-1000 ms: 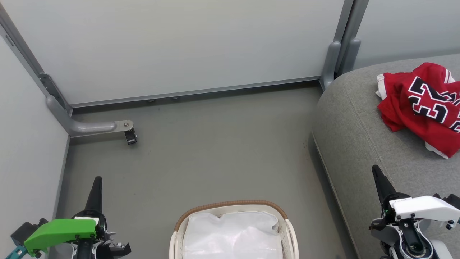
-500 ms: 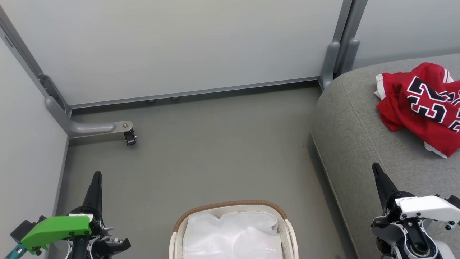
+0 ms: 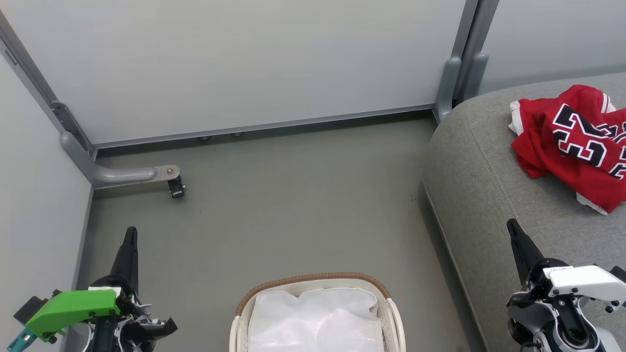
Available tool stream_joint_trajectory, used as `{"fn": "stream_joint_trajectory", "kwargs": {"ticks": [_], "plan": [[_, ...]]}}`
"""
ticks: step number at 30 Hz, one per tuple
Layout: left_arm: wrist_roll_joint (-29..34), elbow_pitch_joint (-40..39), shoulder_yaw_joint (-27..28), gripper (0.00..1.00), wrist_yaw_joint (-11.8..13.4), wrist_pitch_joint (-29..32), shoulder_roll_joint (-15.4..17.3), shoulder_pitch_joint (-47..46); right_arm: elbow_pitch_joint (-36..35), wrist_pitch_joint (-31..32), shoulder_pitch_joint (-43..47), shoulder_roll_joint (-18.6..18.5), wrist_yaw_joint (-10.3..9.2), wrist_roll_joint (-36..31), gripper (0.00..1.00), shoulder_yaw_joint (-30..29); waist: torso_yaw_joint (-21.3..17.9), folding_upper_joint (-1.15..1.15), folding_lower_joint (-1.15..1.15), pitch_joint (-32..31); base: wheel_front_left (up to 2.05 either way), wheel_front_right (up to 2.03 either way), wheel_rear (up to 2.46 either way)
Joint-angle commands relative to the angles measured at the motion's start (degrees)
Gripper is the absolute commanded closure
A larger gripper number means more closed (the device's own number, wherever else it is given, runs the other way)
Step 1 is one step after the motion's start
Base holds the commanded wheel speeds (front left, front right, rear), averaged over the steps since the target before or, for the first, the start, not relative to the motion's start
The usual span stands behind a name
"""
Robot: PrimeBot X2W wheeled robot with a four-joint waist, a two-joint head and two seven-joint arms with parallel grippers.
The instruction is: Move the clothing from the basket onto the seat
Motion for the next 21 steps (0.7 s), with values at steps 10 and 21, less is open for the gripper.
{"fn": "stream_joint_trajectory", "kwargs": {"ticks": [10, 21], "plan": [[-0.2, -0.1, 0.2, 1.00, -0.2, 0.2, 0.0, -0.6, -0.2, 0.1, 0.6, -0.3, -0.04, 0.2, 1.00, -0.1, 0.0, 0.00, 0.00, 0.0, 0.00, 0.00, 0.00], [-0.2, -0.1, 0.1, 1.00, -0.2, 0.2, 0.0, -0.6, -0.2, 0.1, 0.6, -0.3, -0.04, 0.2, 1.00, -0.1, 0.0, 0.00, 0.00, 0.0, 0.00, 0.00, 0.00]]}}
